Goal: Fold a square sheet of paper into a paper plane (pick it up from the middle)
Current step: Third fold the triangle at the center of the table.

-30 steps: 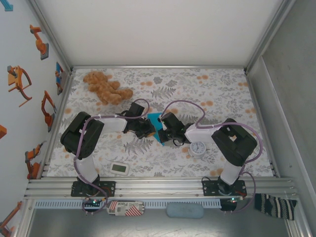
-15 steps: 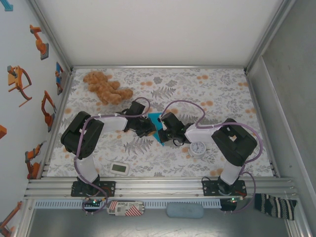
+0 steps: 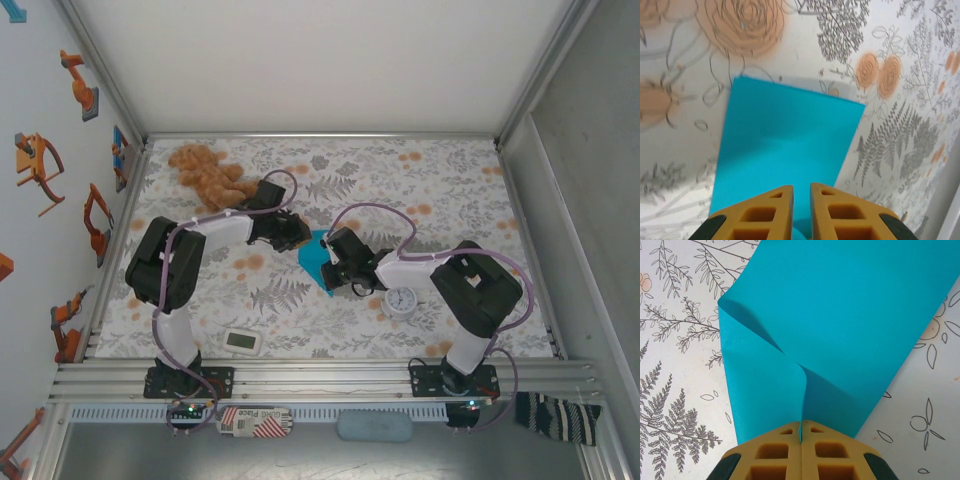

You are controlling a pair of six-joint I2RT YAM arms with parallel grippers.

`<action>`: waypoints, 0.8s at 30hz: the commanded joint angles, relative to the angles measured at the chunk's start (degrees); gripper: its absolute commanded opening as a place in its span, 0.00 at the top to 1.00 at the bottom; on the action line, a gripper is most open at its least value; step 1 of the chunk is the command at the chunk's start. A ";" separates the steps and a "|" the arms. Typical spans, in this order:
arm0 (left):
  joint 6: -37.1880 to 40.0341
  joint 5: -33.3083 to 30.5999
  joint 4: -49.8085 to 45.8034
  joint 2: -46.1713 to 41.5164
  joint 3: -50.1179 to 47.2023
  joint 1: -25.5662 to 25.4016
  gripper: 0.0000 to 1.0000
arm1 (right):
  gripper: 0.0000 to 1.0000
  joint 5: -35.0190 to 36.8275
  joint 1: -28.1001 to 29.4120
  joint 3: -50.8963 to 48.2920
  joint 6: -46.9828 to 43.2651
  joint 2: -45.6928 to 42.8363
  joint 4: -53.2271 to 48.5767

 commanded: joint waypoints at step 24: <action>6.06 -1.69 -11.82 9.06 6.27 -0.25 0.85 | 1.00 1.08 -0.43 0.55 1.10 -2.00 -0.98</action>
